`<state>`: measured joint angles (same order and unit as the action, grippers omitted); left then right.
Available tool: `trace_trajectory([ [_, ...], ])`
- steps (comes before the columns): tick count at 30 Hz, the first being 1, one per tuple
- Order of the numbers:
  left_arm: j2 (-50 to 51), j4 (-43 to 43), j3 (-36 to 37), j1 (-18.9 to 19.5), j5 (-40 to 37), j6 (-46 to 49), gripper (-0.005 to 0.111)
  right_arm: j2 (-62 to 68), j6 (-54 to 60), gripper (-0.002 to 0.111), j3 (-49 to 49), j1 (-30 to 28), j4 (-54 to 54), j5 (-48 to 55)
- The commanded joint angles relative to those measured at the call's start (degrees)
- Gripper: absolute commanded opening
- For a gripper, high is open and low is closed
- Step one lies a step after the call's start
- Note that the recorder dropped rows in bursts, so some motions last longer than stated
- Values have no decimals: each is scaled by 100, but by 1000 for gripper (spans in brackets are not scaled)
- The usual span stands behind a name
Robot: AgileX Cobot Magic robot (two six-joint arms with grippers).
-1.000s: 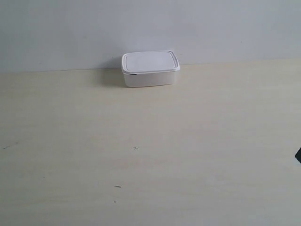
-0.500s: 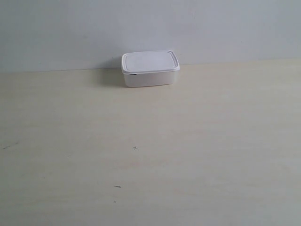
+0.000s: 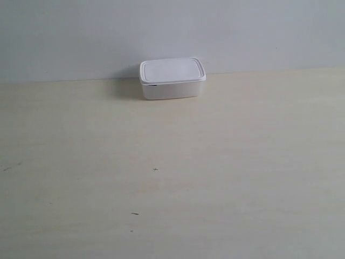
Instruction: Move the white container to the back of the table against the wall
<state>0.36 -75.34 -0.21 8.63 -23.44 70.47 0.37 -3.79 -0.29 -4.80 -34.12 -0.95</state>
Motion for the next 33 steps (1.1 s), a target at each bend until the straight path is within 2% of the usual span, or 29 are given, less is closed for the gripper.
trace_trajectory([
  [1, -36, -15, 21, 16, 7, -26, 0, -37, 11, 0, 29, -32, 20, -43],
  [11, -36, -15, 21, 16, 7, -26, 0, -37, 11, 0, 29, -32, 151, -43],
  [16, -36, -15, 21, 16, 7, -26, 0, -37, -199, 0, 29, -32, 1975, 164],
  [19, -36, -15, 21, 16, 7, -26, 0, -37, -395, 0, 29, -21, 2834, 828],
  [22, -36, -15, 21, 16, 38, -26, 0, -37, -294, 0, 29, -21, 3229, 1700],
  [25, -36, -15, 21, 16, 27, -26, 0, -37, 76, 0, 29, -21, 3275, 1719],
  [33, -36, -15, 21, 16, 27, -26, 0, -37, 92, 0, 29, 181, 3251, 1719],
])
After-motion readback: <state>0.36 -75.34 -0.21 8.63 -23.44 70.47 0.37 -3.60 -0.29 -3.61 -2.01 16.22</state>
